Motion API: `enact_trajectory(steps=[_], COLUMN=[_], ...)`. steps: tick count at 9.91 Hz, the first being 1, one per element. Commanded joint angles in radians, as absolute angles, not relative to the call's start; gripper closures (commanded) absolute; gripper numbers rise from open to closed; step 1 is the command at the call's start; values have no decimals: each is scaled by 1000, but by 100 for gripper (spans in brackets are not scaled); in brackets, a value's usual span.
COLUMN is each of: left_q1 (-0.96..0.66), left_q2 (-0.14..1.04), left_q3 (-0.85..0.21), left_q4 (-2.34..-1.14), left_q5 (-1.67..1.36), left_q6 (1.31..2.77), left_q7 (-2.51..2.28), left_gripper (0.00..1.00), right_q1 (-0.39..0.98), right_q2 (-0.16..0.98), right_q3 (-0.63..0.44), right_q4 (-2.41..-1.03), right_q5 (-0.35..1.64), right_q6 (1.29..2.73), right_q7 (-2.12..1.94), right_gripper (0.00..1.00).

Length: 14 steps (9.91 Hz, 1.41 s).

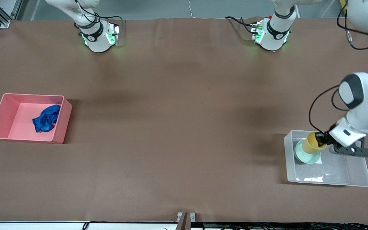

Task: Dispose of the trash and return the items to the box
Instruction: 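Carry the yellow cup with the left gripper into the green bowl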

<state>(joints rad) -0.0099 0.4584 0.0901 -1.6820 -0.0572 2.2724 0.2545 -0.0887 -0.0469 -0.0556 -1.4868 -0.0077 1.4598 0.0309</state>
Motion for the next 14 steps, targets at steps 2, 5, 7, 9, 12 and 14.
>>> enact_trajectory(steps=[2,5,7,9,12,14], left_q1=[20,11,0,8,12,6], left_q2=[626,673,692,652,516,337], left_q3=[132,147,146,146,147,143], left_q4=[-1603,-1611,-1611,-1609,-1611,-1723], left_q5=[-184,-187,-190,-187,-183,-173], left_q6=[2261,2273,2325,2313,2176,2091], left_q7=[414,410,384,397,379,350], left_gripper=[97,96,76,0,0,0], right_q1=[-92,-92,-92,-94,-94,-95], right_q2=[-45,-44,-44,-44,-44,-46], right_q3=[-54,-54,-54,-54,-54,-54], right_q4=[-1479,-1480,-1480,-1480,-1480,-1482], right_q5=[-20,-20,-20,-20,-20,-20], right_q6=[1457,1457,1457,1457,1457,1457], right_q7=[26,26,25,26,26,23], right_gripper=[0,0,0,0,0,0])
